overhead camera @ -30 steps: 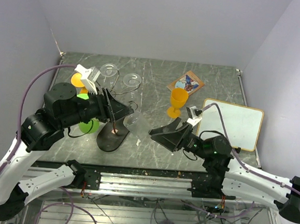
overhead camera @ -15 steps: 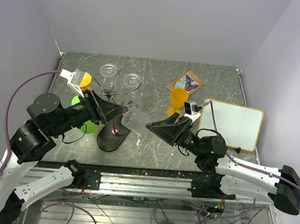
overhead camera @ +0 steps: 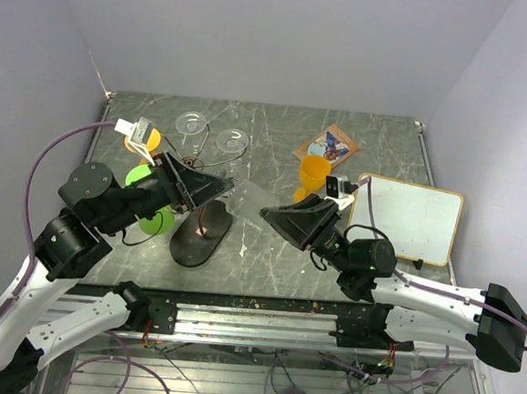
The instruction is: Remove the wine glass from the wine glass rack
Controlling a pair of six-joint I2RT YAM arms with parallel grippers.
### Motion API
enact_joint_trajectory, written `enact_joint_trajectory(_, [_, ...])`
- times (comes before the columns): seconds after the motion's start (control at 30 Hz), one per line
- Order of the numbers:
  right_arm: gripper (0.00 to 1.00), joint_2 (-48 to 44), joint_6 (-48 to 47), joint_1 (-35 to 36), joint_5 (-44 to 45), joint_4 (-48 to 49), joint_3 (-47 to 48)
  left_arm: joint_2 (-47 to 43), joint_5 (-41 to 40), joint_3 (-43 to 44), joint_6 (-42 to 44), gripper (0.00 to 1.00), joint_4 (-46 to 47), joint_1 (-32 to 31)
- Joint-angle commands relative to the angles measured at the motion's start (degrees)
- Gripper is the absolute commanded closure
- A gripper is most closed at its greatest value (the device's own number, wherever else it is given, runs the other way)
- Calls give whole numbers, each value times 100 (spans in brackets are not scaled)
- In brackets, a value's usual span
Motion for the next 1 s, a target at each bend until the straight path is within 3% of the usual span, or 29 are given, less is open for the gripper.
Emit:
enact_joint_trajectory(0.0, [72, -240, -81, 36, 425, 37, 241, 149, 279, 163, 125, 93, 478, -20])
enact_joint_trajectory(0.1, [77, -528, -390, 39, 710, -335, 311, 225, 439, 86, 102, 89, 638, -18])
enact_joint_trajectory(0.2, [96, -679, -455, 28, 873, -733, 460, 303, 625, 6, 42, 85, 818, -20])
enact_joint_trajectory(0.27, [100, -760, -644, 26, 839, -872, 579, 317, 720, -13, 70, 78, 905, -20])
enact_joint_trajectory(0.4, [100, -1113, -1127, 31, 1134, -1813, 779, 234, 135, 341, 611, 46, 112, -20])
enact_joint_trajectory(0.53, [100, -1500, -1711, 31, 1780, -3468, 1060, -28, -483, 420, 1014, 28, -361, -20])
enact_joint_trajectory(0.6, [100, -1653, -2053, 25, 1896, -4092, 1234, -94, -617, 488, 1140, 9, -578, -20])
enact_joint_trajectory(0.63, [100, -1749, -2164, 28, 1973, -4363, 1268, -100, -638, 529, 1204, 5, -652, -19])
enact_joint_trajectory(0.8, [100, -2383, -2479, 29, 2342, -5270, 1142, -129, -785, 759, 1382, 1, -914, -20])
enact_joint_trajectory(0.97, [100, -2413, -2691, 32, 3138, -7922, 1758, -150, -808, 1124, 1600, 2, -1175, -20])
